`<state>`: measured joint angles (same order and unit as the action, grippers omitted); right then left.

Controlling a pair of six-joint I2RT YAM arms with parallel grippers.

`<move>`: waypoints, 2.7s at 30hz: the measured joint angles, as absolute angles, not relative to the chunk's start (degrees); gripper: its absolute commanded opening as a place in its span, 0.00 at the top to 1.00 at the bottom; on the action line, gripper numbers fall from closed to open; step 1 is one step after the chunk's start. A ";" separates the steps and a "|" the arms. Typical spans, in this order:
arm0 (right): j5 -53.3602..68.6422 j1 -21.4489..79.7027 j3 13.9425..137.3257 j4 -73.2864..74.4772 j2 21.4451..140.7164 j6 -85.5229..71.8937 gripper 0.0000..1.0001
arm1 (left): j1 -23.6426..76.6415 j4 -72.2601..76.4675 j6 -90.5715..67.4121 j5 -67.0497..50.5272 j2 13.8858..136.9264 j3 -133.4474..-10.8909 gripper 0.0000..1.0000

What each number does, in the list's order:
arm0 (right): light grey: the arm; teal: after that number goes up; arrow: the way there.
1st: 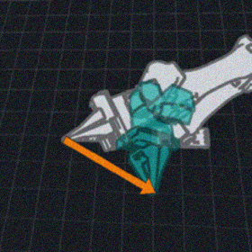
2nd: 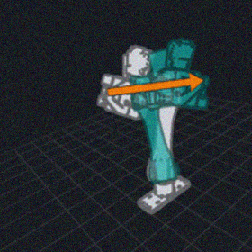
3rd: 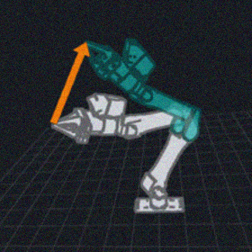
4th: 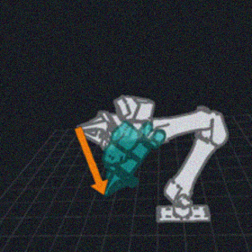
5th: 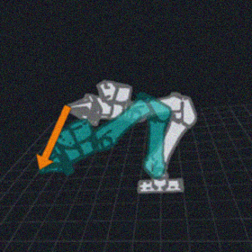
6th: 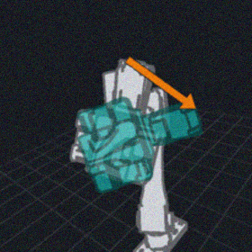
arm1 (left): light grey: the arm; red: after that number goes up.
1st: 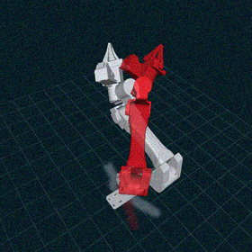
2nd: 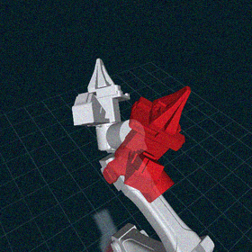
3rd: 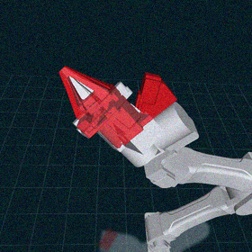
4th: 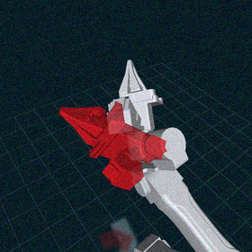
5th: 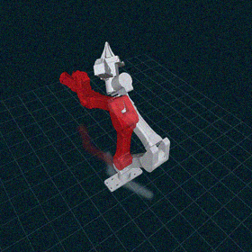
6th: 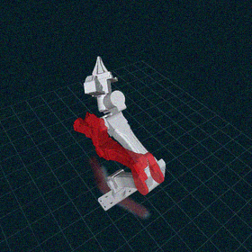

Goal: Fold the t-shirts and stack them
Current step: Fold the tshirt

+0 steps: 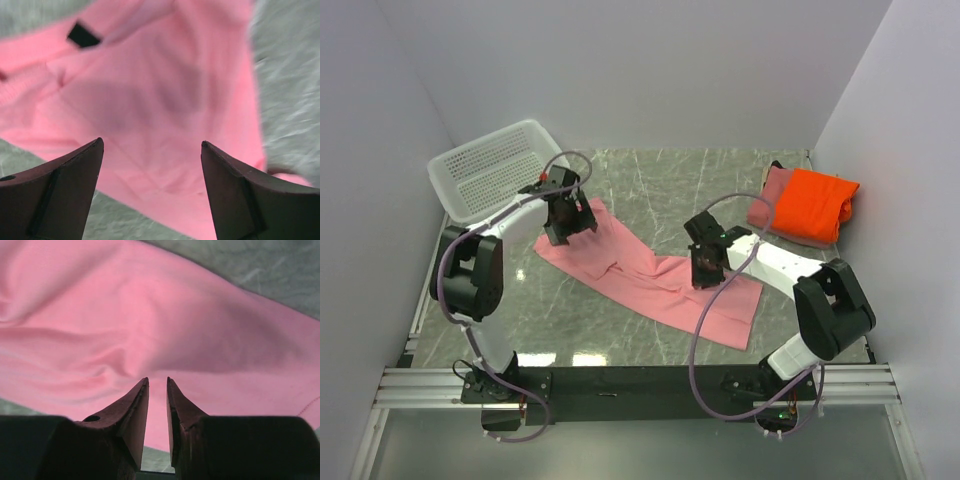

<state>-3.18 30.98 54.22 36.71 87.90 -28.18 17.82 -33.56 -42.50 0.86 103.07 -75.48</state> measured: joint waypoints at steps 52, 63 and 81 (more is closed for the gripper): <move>14.72 50.13 68.73 30.83 105.36 -42.87 0.72 | 21.89 -24.05 -34.39 -9.54 148.14 -130.98 0.12; 12.01 50.57 69.45 35.42 88.73 -40.16 0.59 | 19.66 -19.53 -38.33 -14.31 144.38 -129.14 0.10; 6.90 52.01 38.52 39.03 68.23 -52.21 0.57 | 31.92 -21.37 -42.30 -9.13 80.44 -55.75 0.13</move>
<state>6.90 52.01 38.52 39.03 68.23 -52.21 31.92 -21.37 -42.30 -9.13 80.44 -55.75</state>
